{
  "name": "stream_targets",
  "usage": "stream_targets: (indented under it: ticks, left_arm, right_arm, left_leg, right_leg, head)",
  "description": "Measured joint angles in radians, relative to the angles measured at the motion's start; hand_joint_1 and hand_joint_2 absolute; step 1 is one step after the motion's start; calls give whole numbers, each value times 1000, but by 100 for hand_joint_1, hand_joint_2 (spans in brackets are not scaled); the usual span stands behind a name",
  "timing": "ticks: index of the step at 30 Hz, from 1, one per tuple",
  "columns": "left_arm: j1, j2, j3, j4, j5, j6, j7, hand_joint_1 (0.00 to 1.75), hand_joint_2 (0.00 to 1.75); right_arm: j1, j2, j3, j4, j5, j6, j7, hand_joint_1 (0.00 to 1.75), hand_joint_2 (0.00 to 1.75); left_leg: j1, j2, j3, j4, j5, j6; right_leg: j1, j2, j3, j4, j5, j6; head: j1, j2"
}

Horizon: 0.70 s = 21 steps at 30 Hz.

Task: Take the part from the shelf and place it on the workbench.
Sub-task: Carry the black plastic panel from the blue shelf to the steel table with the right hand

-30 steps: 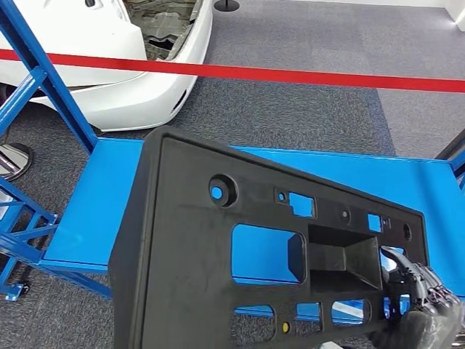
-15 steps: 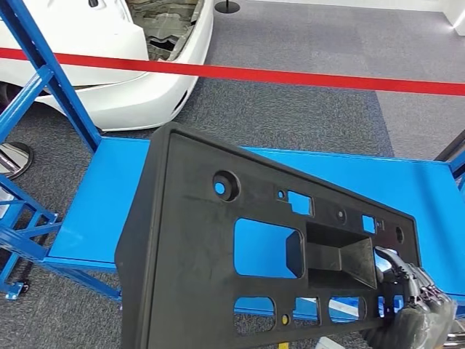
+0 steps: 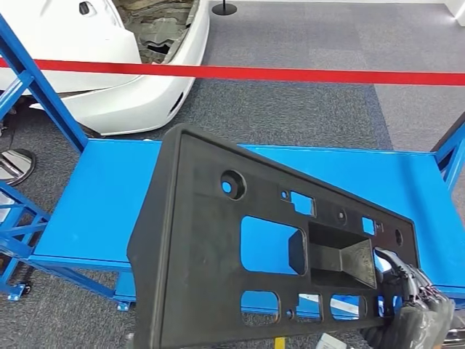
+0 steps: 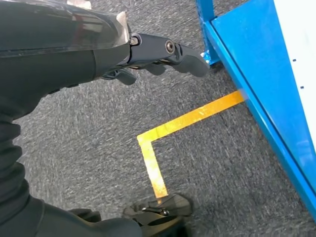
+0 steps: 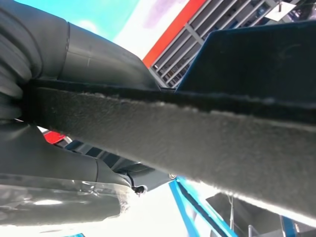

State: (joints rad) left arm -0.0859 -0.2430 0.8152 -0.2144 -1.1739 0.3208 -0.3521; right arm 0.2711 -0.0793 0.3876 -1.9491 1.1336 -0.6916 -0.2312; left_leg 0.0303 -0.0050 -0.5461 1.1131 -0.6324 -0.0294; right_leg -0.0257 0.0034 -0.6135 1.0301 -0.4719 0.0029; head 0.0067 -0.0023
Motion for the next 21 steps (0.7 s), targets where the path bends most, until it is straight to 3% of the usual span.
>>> stream_targets:
  ticks: [2,3,4,5,8,9,12,13,14,17,18,19,20,21]
  left_arm:
    - [0,0,0,0,0,0,1,0,175]
    - [1,0,0,0,0,0,2,0,175]
    - [1,0,0,0,0,-1,2,0,175]
    - [1,0,0,0,-1,-2,2,0,175]
    - [-5,0,0,0,-2,-5,1,0,175]
    - [-7,0,0,0,-2,-5,1,0,175]
    - [-5,0,0,0,-1,-8,2,0,175]
    - [-4,-1,1,0,-1,-10,2,0,175]
    - [-5,-1,1,1,-2,-12,2,0,175]
    - [-7,-1,1,1,-2,-15,2,0,175]
    - [-7,-1,1,1,-2,-15,2,0,175]
    - [-7,-1,1,1,-1,-15,2,0,175]
    - [-7,-1,1,1,-2,-15,2,0,175]
    - [-7,-1,1,1,-2,-15,2,0,175]
  right_arm:
    - [0,0,0,1,0,0,0,175,175]
    - [0,0,0,2,-1,0,0,175,175]
    - [0,0,0,4,-3,0,0,175,175]
    - [0,0,0,6,-5,0,0,175,175]
    - [-1,0,0,8,-11,0,-1,175,175]
    - [-2,0,0,8,-13,0,-1,175,175]
    - [-4,0,1,9,-16,0,-2,175,175]
    - [-4,-1,1,10,-17,0,-2,175,175]
    - [-4,-1,1,10,-18,0,-2,175,175]
    - [-4,-3,2,14,-18,0,-2,175,175]
    - [-4,-3,2,16,-18,0,-2,175,175]
    - [-4,-4,3,18,-18,0,-2,175,175]
    - [-4,-4,3,19,-19,0,-2,175,175]
    - [-5,-4,3,19,-19,0,-2,175,175]
  left_leg:
    - [-2,0,-50,132,-68,3]
    - [-4,0,-61,169,-80,6]
    - [-6,0,-53,167,-71,10]
    - [-9,0,-26,125,-46,16]
    - [-18,0,83,-79,35,32]
    - [-21,0,96,-112,45,34]
    - [-26,1,83,-120,64,43]
    - [-25,3,75,-121,75,49]
    - [-23,6,65,-122,86,56]
    - [-24,11,28,-121,116,67]
    - [-25,13,16,-120,125,68]
    - [-26,13,5,-118,132,68]
    - [-27,13,-6,-117,139,67]
    - [-29,13,-14,-116,146,66]
  right_leg:
    - [7,-4,-12,1,8,-10]
    - [11,-5,-18,1,12,-13]
    - [14,-5,-24,2,17,-14]
    - [16,-5,-29,2,22,-13]
    - [20,-3,-42,5,39,-2]
    - [20,-4,-47,5,47,5]
    - [16,-3,-55,2,66,24]
    - [14,-2,-60,9,52,29]
    - [14,-1,-68,33,20,34]
    - [12,-2,-104,206,-124,45]
    - [12,-2,-106,257,-144,47]
    - [12,-2,-93,278,-141,48]
    - [12,-2,-60,256,-120,46]
    - [13,-1,-10,197,-94,41]
  head:
    - [-1,0]
    - [-1,0]
    - [-1,0]
    - [-1,0]
    - [0,0]
    - [0,0]
    - [1,0]
    - [1,0]
    - [2,0]
    - [4,0]
    - [4,0]
    - [4,0]
    - [4,0]
    - [4,0]
